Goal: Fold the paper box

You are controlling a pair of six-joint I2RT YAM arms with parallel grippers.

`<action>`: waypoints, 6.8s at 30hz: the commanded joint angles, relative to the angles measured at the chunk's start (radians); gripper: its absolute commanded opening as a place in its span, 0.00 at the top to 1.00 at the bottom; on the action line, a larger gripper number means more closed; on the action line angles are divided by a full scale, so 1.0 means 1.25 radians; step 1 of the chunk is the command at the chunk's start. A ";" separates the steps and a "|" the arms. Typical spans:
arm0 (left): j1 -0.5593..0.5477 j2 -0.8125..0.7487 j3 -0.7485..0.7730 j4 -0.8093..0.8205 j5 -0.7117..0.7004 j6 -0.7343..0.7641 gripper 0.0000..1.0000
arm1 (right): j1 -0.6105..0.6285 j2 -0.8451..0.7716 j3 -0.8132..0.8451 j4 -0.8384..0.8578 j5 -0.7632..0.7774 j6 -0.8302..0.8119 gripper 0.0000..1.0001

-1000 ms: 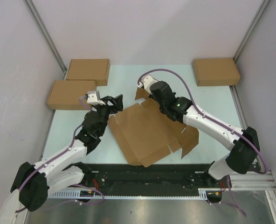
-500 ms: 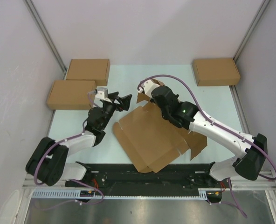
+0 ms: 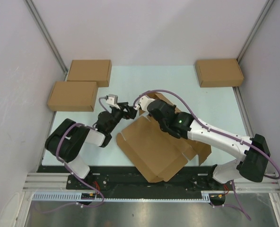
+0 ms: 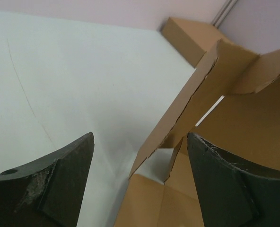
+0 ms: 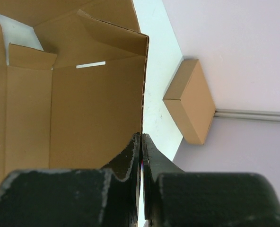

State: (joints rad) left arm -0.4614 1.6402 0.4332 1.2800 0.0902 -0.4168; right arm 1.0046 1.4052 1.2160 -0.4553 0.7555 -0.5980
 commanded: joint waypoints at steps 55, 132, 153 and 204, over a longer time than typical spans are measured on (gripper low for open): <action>-0.038 0.062 0.069 0.193 0.033 0.076 0.11 | 0.021 0.044 -0.051 0.075 -0.001 0.027 1.00; -0.182 -0.030 -0.183 0.357 -0.194 0.001 1.00 | 0.158 0.115 -0.051 0.061 0.099 0.000 1.00; -0.176 -0.181 -0.213 0.283 -0.314 0.154 0.20 | 0.166 0.114 -0.051 0.068 0.082 0.011 1.00; -0.143 -0.166 -0.180 0.355 -0.171 0.029 1.00 | 0.185 0.117 -0.051 0.120 0.129 -0.037 1.00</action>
State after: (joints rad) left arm -0.6090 1.4696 0.2184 1.3033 -0.0757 -0.3286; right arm 1.2213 1.5372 1.1534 -0.3202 0.9134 -0.6304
